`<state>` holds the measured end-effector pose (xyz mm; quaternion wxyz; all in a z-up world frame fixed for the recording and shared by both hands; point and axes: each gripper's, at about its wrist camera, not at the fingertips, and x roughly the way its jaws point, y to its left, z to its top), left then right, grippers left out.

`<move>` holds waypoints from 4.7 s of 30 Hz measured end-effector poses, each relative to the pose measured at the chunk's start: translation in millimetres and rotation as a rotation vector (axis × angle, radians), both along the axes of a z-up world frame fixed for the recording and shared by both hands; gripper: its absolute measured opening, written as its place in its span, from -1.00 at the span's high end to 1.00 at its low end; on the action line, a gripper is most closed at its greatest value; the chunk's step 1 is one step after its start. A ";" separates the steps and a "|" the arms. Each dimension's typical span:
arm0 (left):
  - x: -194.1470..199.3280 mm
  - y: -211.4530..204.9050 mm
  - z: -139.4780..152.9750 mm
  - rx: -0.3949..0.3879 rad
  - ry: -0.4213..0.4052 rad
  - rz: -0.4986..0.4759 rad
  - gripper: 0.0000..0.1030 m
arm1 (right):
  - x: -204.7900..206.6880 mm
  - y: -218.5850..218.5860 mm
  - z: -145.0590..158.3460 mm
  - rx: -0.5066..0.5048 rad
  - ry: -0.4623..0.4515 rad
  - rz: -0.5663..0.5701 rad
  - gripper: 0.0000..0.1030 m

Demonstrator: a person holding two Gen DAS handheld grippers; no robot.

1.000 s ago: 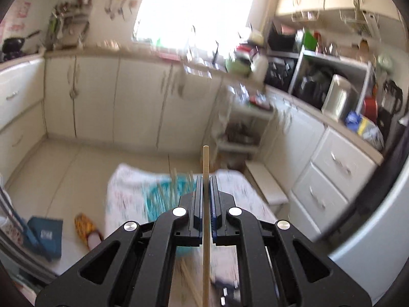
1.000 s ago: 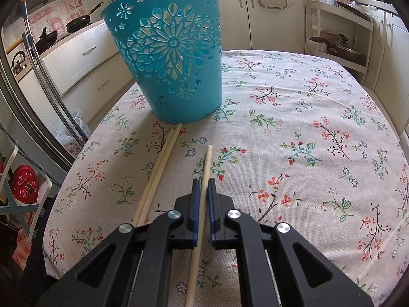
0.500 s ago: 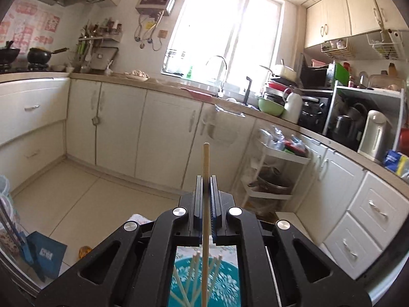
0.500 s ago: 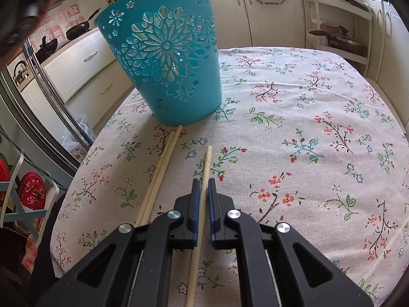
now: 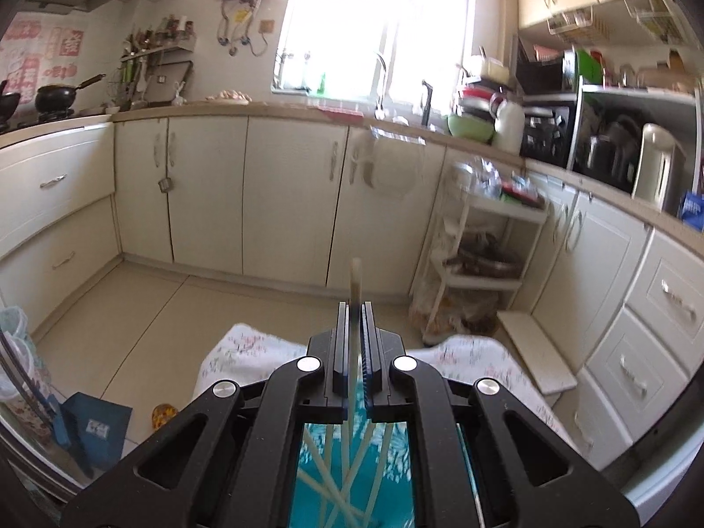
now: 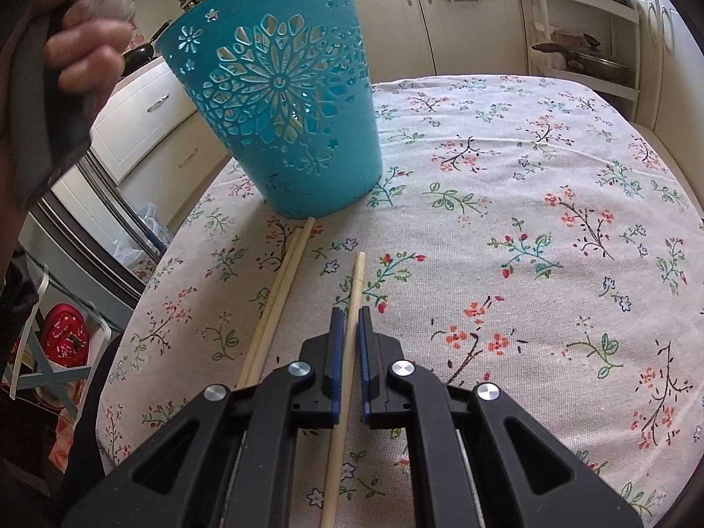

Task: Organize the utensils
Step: 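Lift the chopstick with the left tool and drop it into the basket, then move the left tool back beside the chopstick bundle, then lift the held chopstick with the right tool and drop it into the basket, then lower the open right tool back toward the chopstick bundle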

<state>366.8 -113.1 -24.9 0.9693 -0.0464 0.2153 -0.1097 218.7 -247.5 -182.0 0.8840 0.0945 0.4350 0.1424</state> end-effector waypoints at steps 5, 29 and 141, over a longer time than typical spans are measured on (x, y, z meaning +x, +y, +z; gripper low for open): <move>-17.8 6.0 -8.4 0.048 0.028 0.017 0.50 | 0.0 1.5 0.2 -0.012 -0.005 0.003 0.84; -110.3 71.8 -140.6 0.103 0.279 0.125 -0.61 | -11.3 16.9 3.0 -0.151 -0.043 0.018 0.55; -95.2 71.9 -174.3 0.064 0.420 0.092 -0.78 | -1.5 37.8 21.5 -0.027 -0.082 -0.010 0.53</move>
